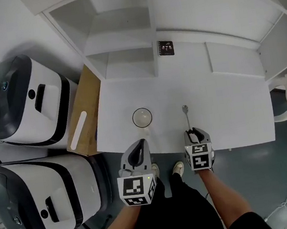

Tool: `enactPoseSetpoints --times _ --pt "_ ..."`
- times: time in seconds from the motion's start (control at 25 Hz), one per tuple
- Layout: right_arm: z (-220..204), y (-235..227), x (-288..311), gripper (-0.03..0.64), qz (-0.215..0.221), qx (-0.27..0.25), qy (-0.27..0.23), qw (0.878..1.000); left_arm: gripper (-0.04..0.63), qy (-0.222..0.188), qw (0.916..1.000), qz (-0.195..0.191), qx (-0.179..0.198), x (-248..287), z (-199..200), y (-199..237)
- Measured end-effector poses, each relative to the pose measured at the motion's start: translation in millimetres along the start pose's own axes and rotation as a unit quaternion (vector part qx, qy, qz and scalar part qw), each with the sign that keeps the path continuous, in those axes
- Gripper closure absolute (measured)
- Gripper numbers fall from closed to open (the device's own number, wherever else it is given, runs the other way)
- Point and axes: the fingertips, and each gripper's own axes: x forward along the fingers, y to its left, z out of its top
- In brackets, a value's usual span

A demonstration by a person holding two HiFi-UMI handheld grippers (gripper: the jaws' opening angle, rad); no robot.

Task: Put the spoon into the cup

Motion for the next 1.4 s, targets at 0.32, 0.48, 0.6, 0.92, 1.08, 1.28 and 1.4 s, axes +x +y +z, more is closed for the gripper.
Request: enactPoseSetpoints --times 0.32,0.48,0.6,0.92,1.08,1.28,1.4 --pt "31.0 2.2 -25.5 0.44 -0.004 -0.041 -0.051 0.998 0.589 -0.008 0.9999 -0.006 -0.004 -1.1 4.2 -6.3" --pt "47.5 1.5 -40.2 0.44 -0.005 -0.047 -0.083 0.995 0.589 -0.014 0.9999 -0.009 -0.002 -1.4 8.5 -9.7" --pt "61.9 -0.6 -51.3 0.44 -0.007 -0.049 -0.107 0.993 0.589 -0.019 0.9998 -0.01 -0.001 -1.5 12.6 -12.3" --pt "87.8 -7.6 -69.4 0.442 -0.016 -0.059 -0.148 0.987 0.589 -0.03 0.9995 -0.011 0.003 -5.2 21.9 -15.2" --pt "93.9 -11.5 -75.0 0.442 -0.019 -0.059 -0.16 0.985 0.589 -0.032 0.9994 -0.01 0.003 -6.2 23.8 -16.0" --pt "116.6 -11.4 -96.1 0.442 -0.017 -0.063 -0.196 0.978 0.589 -0.048 0.9988 -0.008 0.004 -10.1 36.8 -17.6" --pt "133.7 -10.0 -113.8 0.442 -0.016 -0.068 -0.224 0.972 0.589 -0.066 0.9978 -0.008 0.008 -13.7 50.8 -19.6"
